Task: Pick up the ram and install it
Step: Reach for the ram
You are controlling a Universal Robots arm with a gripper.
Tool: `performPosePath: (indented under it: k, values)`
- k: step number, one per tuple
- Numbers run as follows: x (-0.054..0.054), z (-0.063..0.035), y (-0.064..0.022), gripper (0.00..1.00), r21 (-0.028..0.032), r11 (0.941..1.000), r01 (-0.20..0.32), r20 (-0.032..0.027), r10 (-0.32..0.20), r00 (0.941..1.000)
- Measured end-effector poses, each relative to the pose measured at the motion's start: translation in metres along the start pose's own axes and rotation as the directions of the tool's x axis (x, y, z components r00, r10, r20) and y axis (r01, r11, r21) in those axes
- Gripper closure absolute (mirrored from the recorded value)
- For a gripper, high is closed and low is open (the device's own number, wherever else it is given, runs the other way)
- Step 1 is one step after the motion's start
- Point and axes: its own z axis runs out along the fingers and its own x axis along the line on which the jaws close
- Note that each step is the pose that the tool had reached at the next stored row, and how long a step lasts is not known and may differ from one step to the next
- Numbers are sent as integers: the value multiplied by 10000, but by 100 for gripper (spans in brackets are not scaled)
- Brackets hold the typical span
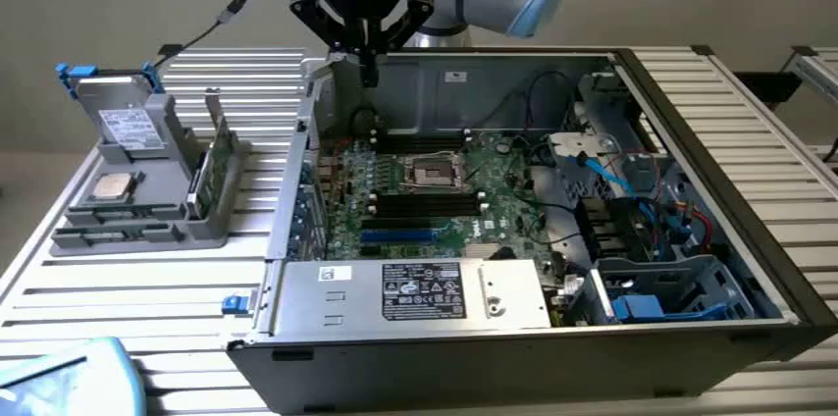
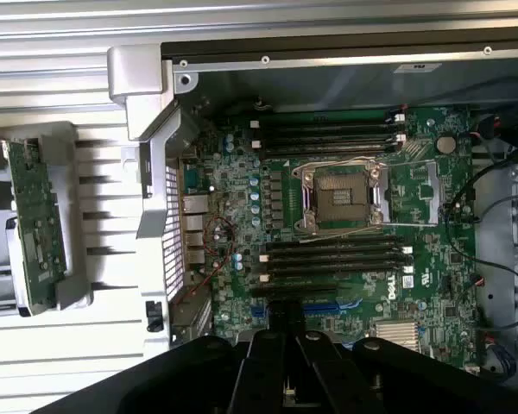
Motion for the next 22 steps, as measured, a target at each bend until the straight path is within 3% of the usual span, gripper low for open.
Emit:
performPosePath:
  k: [13,22]
  values:
    - [12,0,3,90,0,10000,-1,0,1,10000]
    - [129,0,41,90,0,10000,-1,0,1,10000]
